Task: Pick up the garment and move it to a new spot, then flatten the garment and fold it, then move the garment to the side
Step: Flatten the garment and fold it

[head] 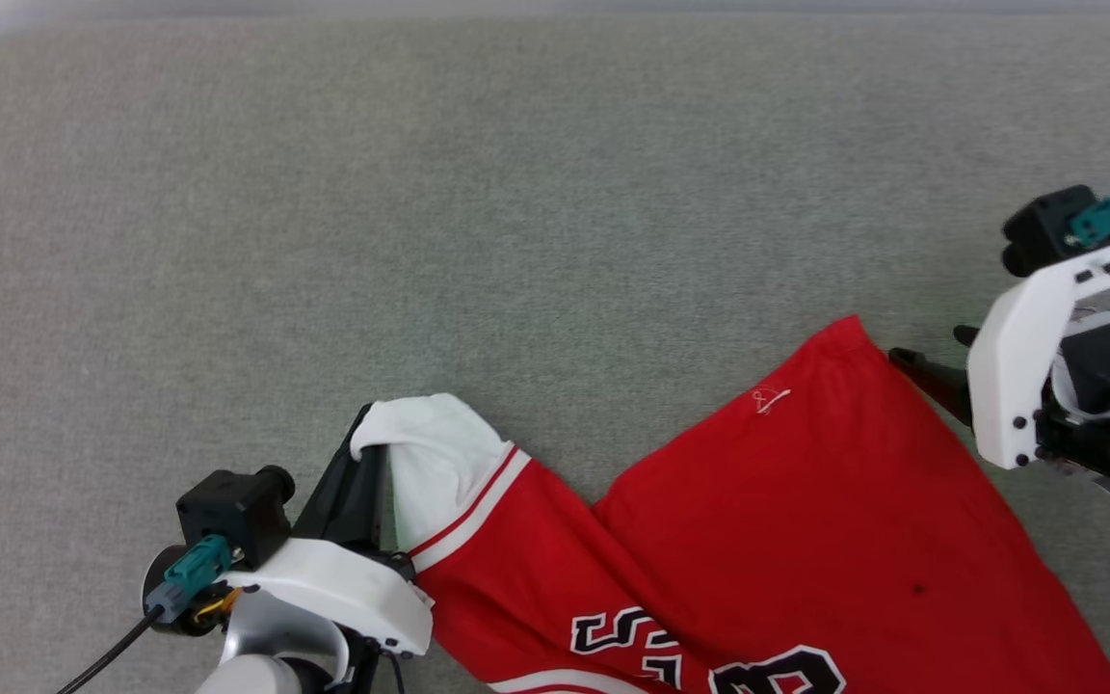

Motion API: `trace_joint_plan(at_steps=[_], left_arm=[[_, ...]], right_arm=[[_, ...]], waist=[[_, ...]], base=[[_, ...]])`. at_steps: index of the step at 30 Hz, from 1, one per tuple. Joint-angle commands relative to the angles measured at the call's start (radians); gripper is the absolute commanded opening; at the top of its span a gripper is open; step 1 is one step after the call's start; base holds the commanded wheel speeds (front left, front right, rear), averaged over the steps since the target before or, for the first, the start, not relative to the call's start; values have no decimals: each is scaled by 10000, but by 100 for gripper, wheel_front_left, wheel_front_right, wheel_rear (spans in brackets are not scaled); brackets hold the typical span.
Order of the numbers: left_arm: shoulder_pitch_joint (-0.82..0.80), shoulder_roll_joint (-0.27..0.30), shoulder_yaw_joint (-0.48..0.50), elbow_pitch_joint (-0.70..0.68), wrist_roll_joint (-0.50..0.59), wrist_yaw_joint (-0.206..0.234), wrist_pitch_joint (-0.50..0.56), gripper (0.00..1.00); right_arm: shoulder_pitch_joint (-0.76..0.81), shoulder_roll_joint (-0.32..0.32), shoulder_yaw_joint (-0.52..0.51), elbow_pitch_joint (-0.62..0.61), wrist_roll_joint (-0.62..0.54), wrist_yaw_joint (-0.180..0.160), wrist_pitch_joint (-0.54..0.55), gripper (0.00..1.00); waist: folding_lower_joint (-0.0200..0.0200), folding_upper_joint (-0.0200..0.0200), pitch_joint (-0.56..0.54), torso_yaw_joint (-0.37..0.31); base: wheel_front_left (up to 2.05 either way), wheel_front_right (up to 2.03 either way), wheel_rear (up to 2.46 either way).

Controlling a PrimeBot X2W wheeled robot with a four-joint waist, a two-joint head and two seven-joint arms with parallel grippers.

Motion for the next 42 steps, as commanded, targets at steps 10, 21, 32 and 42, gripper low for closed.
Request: trace_joint_plan(at_steps=[10, 21, 32, 42], left_arm=[[-634, -413, -334, 183, 155, -253, -333, 0], [-503, -324, -168, 590, -21, -250, -493, 0], [-1674, 548, 214, 939, -44, -654, 203, 0], [-4399, 507, 566, 3008, -397, -1402, 701, 0]], right_arm=[[-696, -19, 1426, 1128, 647, -4, 1966, 100], [-812, -157, 1680, 1308, 1141, -2, 1385, 0], [-834, -233, 704, 1629, 560, -4, -544, 0], [-1596, 212, -208, 2312, -482, -4, -1733, 0]], waist=[[-3, 0, 784, 837], [-3, 0, 176, 890], [-3, 0, -1852, 224], [-3, 0, -3012, -510]], base=[[0, 0, 0], [0, 0, 0], [0, 0, 0], [0, 0, 0]])
